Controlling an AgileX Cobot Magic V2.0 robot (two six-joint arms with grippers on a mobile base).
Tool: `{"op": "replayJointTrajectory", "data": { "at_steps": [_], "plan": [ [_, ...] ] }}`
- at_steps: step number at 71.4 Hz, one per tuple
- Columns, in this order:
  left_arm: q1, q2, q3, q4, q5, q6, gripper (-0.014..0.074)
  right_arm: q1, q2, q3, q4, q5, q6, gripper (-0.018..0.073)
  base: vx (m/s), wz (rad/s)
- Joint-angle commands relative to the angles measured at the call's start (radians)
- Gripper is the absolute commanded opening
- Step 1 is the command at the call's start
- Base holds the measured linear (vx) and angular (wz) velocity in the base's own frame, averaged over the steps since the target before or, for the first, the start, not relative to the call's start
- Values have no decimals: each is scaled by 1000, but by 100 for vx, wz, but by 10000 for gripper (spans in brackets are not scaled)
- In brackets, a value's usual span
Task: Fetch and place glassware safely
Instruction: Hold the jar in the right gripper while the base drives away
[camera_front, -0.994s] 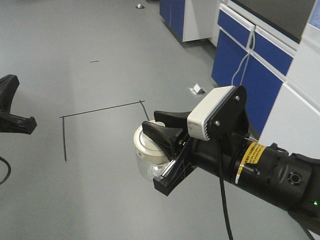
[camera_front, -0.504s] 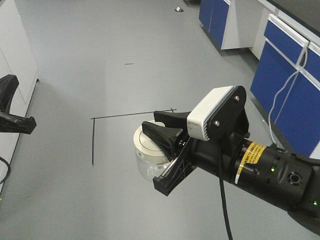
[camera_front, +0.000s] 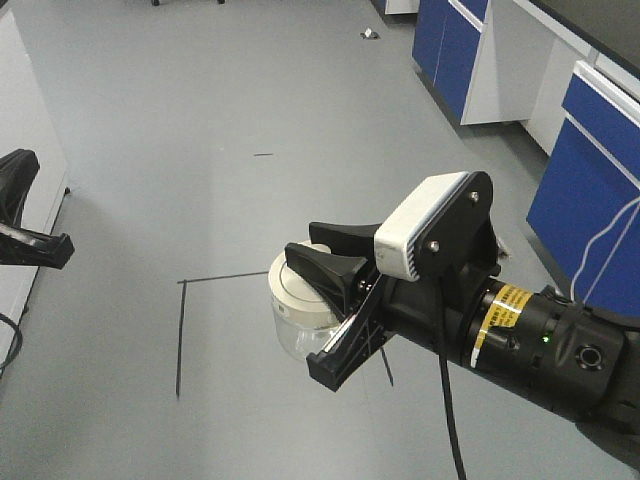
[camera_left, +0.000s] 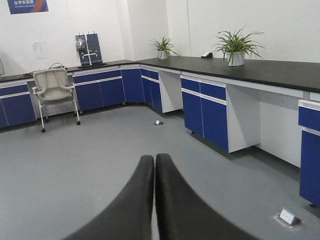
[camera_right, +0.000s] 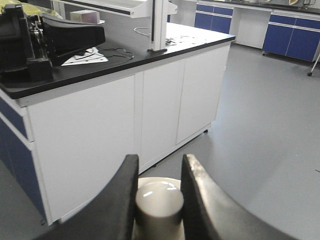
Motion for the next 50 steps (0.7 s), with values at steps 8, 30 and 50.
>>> {"op": "replayJointTrajectory", "data": {
  "at_steps": [8, 30, 50],
  "plan": [
    [1, -22, -26, -16, -69, -7, -7, -1, -32, -31, 18, -87, -7, -1, 45, 0],
    [1, -22, -26, -16, -69, -7, -7, -1, -32, -31, 17, -88, -7, -1, 47, 6],
    [1, -22, -26, -16, -69, -7, -7, -1, -32, -31, 17, -88, -7, -1, 52, 12]
  ]
}}
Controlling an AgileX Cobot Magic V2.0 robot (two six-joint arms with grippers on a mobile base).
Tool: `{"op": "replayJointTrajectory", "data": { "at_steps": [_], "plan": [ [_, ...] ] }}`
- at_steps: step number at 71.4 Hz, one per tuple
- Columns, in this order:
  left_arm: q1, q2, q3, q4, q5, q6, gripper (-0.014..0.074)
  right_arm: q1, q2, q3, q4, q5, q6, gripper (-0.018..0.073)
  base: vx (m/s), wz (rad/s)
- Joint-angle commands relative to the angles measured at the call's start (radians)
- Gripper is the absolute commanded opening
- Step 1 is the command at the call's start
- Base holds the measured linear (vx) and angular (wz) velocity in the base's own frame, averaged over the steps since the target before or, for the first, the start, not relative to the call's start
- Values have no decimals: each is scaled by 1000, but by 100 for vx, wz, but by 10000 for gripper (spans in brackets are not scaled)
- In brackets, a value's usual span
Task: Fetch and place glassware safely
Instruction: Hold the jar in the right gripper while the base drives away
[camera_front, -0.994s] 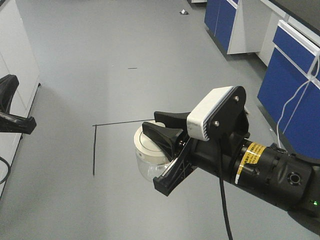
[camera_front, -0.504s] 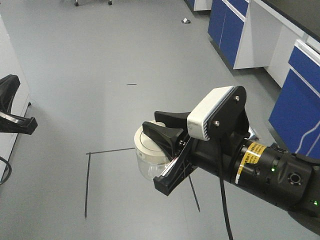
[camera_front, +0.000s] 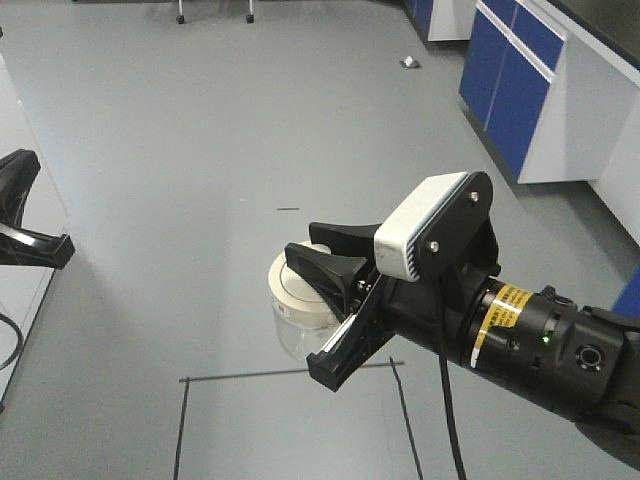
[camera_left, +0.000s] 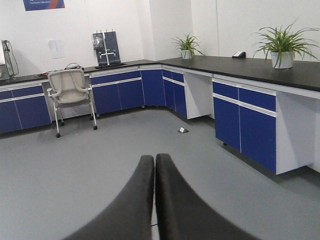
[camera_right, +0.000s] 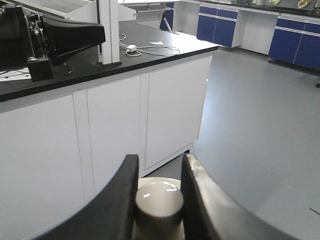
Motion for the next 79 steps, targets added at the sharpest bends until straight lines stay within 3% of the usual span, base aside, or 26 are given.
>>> {"op": "replayJointTrajectory", "data": {
  "at_steps": [1, 79],
  "plan": [
    [1, -22, -26, -16, -69, -7, -7, -1, -32, -31, 17, -88, -7, -1, 53, 14],
    [1, -22, -26, -16, -69, -7, -7, -1, -32, -31, 17, -91, -7, -1, 56, 6]
  ]
}}
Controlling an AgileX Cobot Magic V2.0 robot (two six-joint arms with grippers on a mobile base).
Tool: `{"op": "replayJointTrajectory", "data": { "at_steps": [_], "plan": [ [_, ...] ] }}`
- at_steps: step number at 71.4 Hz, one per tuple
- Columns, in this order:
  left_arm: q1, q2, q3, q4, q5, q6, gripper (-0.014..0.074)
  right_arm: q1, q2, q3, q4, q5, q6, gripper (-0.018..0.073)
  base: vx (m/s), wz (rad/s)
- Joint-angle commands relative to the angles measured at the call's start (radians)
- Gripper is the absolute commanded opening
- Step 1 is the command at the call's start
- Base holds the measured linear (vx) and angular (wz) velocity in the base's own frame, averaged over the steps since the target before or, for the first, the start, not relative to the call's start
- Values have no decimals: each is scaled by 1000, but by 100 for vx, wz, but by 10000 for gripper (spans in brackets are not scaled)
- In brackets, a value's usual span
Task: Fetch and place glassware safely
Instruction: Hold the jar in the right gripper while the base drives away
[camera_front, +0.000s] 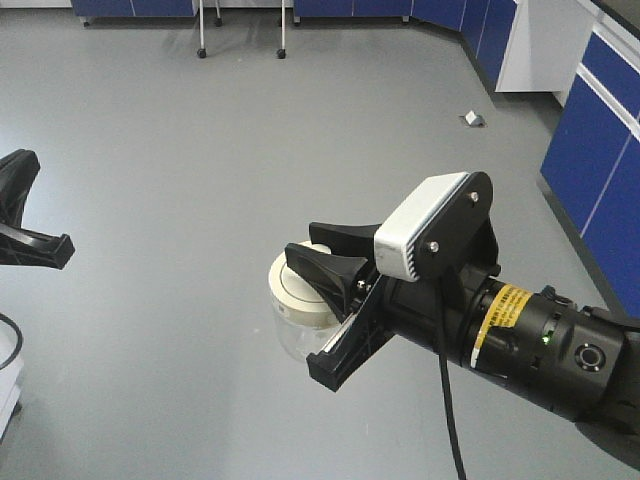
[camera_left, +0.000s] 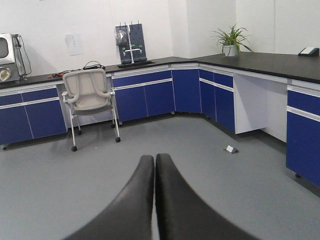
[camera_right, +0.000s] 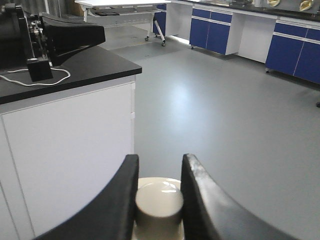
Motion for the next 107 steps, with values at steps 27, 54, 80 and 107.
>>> {"op": "replayJointTrajectory", "data": {
  "at_steps": [27, 54, 80, 107],
  "plan": [
    [1, -22, -26, -16, -69, -7, -7, -1, -32, -31, 18, -85, -7, -1, 62, 3],
    [1, -22, -26, -16, -70, -7, -7, -1, -32, -31, 18, -85, -7, -1, 64, 1],
    [1, -22, -26, -16, -70, -7, -7, -1, -32, -31, 18, -85, -7, -1, 64, -5],
    [1, -22, -26, -16, -70, -7, -7, -1, -32, -31, 17, -85, -7, -1, 65, -3]
  ]
}}
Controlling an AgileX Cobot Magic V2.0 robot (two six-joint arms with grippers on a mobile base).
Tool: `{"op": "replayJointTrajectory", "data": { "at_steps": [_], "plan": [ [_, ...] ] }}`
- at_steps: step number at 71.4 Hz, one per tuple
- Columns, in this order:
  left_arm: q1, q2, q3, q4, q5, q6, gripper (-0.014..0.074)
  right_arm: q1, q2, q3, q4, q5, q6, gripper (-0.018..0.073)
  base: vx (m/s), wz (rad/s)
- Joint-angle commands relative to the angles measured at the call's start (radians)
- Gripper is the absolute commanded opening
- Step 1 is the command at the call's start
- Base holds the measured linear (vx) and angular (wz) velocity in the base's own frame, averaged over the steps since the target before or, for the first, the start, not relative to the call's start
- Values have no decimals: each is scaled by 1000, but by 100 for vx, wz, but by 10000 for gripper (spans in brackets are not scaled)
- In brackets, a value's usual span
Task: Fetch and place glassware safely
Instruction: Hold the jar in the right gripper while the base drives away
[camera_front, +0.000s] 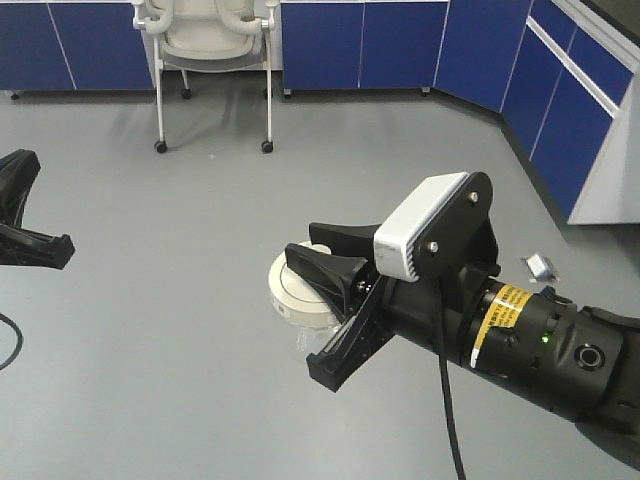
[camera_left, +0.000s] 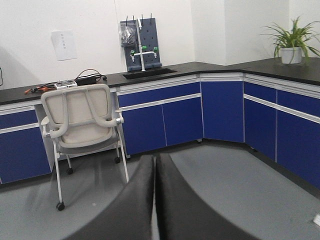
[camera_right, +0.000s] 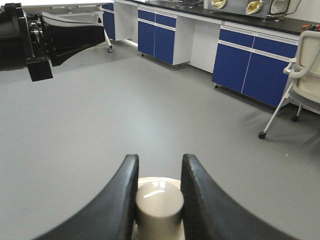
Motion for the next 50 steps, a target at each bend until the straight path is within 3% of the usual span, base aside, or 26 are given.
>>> {"op": "replayJointTrajectory", "data": {
  "at_steps": [1, 50],
  "plan": [
    [1, -22, -26, -16, -70, -7, -7, -1, -32, -31, 17, -87, -7, -1, 66, 2],
    [1, -22, -26, -16, -70, -7, -7, -1, -32, -31, 17, -94, -7, -1, 67, 3]
  ]
}}
